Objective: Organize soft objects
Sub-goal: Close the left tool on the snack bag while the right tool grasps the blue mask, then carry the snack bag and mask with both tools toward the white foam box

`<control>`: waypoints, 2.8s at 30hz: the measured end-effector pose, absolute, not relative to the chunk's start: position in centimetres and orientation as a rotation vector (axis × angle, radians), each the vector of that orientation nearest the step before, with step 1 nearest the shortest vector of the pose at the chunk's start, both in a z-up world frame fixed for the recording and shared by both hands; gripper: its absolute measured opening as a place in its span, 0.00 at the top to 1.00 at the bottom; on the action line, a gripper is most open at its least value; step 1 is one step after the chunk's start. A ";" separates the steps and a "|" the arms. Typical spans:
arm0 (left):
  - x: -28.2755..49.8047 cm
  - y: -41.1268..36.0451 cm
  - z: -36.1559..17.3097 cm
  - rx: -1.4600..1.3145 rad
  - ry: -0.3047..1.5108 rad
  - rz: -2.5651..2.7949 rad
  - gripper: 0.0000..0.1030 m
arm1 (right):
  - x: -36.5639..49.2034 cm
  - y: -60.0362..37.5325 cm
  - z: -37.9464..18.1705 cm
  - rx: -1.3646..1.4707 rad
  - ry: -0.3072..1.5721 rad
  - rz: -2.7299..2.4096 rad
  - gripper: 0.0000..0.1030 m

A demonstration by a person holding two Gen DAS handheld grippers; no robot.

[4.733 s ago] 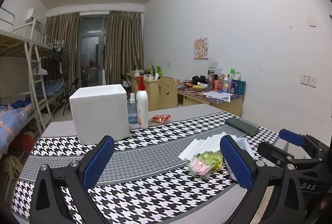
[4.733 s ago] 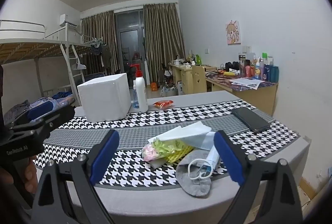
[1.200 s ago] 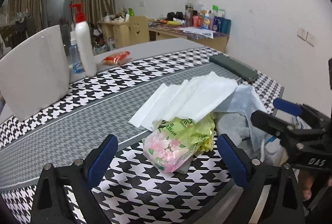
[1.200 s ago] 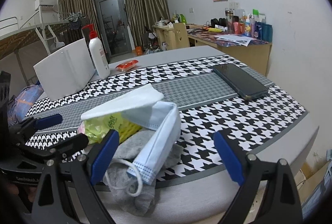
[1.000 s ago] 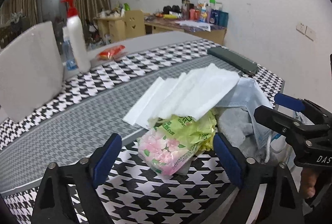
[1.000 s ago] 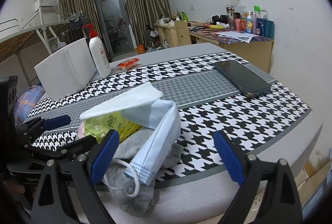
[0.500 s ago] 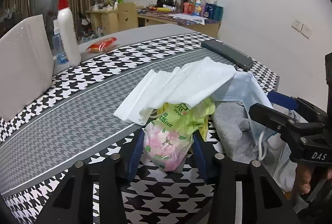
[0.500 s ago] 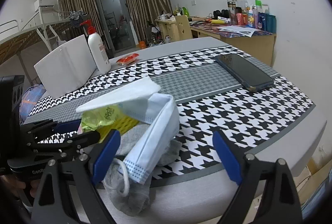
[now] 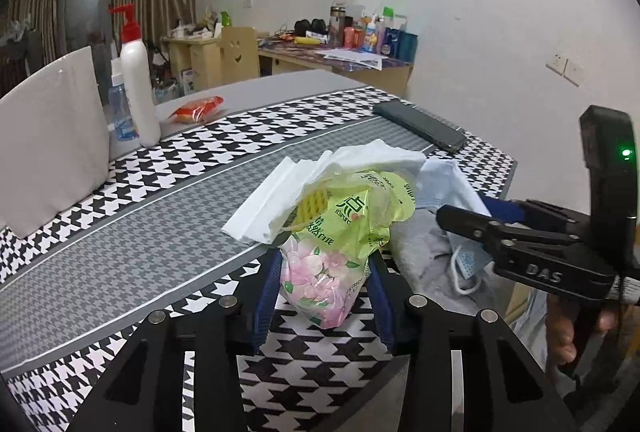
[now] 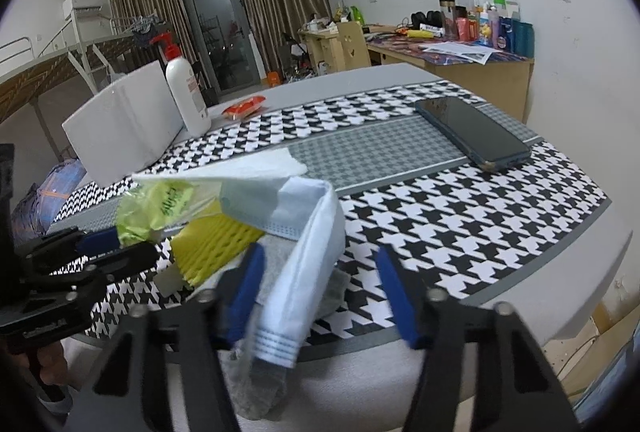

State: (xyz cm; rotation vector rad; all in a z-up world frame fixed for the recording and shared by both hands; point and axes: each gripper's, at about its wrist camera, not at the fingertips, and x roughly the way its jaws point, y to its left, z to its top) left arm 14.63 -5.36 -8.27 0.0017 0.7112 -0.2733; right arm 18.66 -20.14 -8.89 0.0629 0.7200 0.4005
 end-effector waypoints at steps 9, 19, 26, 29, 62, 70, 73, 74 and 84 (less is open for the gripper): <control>13.4 -5.7 -7.9 0.003 0.684 -0.289 0.57 | 17.9 -20.8 -9.3 0.069 0.758 0.374 0.78; 12.2 -5.9 -6.9 0.005 0.650 -0.288 0.57 | 16.6 -21.7 -7.9 0.063 0.697 0.312 0.86; 11.7 -5.4 -5.9 -0.002 0.621 -0.267 0.57 | 15.8 -22.0 -5.1 0.058 0.616 0.306 0.86; 11.4 -5.2 -5.6 -0.008 0.608 -0.258 0.57 | 15.4 -21.6 -4.6 0.044 0.602 0.324 0.86; 8.9 -2.0 -1.6 -0.011 0.488 -0.117 0.57 | 14.6 -19.1 -1.3 0.054 0.499 0.408 0.86; 8.6 -0.5 -1.0 -0.015 0.481 -0.082 0.57 | 15.3 -17.5 -1.0 0.051 0.505 0.436 0.86; 8.4 0.0 -0.8 -0.017 0.478 -0.068 0.57 | 15.5 -16.9 -0.8 0.050 0.501 0.448 0.86; 8.4 0.2 -0.7 -0.019 0.477 -0.061 0.57 | 15.6 -16.6 -0.7 0.052 0.500 0.454 0.86; 7.8 2.9 0.8 -0.026 0.455 -0.006 0.57 | 16.2 -13.7 0.5 0.034 0.481 0.519 0.86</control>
